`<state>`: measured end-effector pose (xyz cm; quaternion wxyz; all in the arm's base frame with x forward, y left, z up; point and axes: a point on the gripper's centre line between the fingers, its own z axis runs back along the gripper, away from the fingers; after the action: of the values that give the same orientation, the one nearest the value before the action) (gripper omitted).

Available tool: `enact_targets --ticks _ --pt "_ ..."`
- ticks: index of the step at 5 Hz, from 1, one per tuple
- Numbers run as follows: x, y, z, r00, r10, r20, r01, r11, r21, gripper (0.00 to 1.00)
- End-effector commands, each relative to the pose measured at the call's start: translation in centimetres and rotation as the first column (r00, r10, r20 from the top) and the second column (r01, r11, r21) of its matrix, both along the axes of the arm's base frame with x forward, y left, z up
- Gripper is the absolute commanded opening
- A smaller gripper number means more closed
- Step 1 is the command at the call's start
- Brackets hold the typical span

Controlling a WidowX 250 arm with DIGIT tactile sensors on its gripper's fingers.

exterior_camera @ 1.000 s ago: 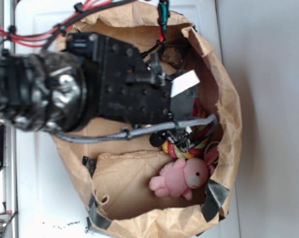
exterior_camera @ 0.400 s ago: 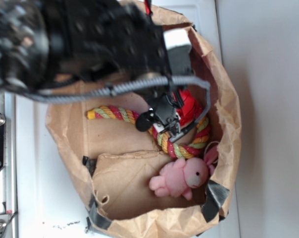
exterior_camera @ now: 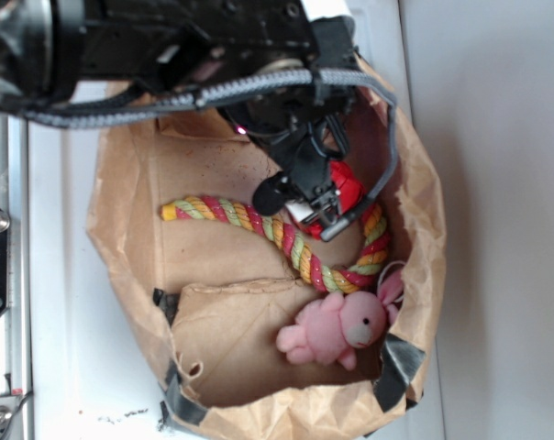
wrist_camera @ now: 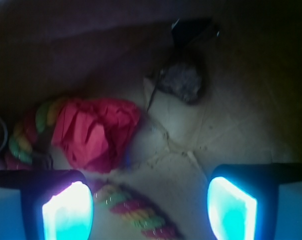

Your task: Grab the rock.

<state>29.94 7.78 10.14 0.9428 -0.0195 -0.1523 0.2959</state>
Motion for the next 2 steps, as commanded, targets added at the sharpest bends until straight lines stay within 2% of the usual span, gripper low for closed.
enact_targets --ticks 1,2 --pt "1.29 2.03 0.65 0.991 0.101 0.087 -0.104 0.994 0.033 1.0" --pt "1.45 1.85 0.39 0.988 0.1 0.115 -0.104 0.994 0.032 1.0"
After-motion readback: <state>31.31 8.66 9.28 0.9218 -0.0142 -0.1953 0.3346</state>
